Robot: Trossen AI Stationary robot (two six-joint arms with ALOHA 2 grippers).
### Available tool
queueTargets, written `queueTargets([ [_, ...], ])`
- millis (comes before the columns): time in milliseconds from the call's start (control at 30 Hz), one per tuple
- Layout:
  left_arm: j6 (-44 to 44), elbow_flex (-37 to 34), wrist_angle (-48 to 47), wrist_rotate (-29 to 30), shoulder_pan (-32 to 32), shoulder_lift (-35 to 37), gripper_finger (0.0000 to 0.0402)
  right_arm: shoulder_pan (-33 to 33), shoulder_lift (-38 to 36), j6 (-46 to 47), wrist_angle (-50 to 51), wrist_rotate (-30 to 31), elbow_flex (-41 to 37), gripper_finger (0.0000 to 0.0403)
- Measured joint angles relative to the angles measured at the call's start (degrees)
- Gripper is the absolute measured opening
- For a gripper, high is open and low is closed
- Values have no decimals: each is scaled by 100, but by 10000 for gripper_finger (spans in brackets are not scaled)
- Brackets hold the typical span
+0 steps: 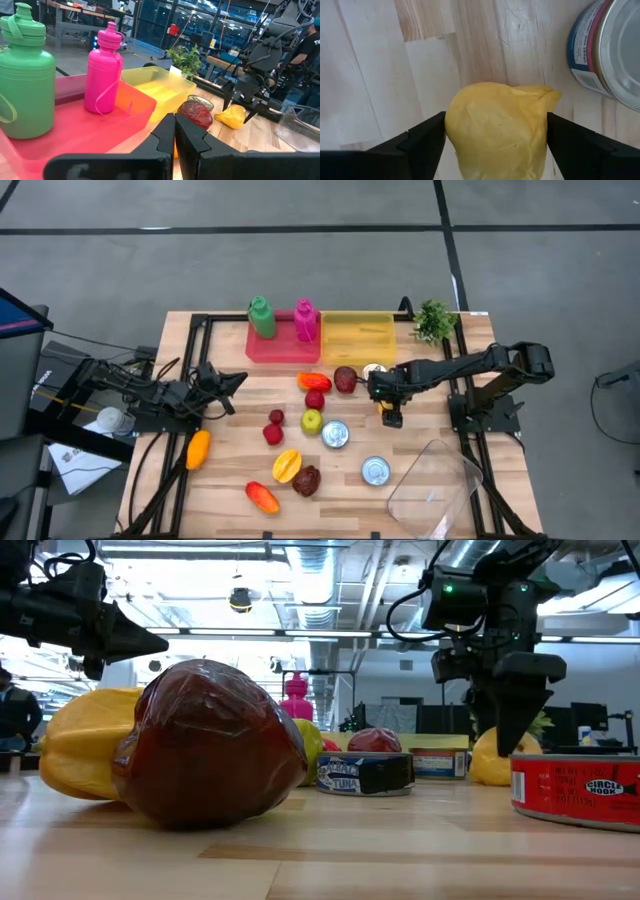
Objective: Pick & Place Food Item
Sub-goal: Put the pear into the transparent bin
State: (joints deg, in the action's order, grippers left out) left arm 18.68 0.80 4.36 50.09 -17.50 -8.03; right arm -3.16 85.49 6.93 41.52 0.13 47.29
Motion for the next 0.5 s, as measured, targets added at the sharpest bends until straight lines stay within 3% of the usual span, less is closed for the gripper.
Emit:
queueTargets([
  [200,-2,2,0,0,0,0,1,20,0,194,0,-59,1,305],
  [500,0,4,0,0,0,0,1,57,-98,408,58,-712,303,304],
])
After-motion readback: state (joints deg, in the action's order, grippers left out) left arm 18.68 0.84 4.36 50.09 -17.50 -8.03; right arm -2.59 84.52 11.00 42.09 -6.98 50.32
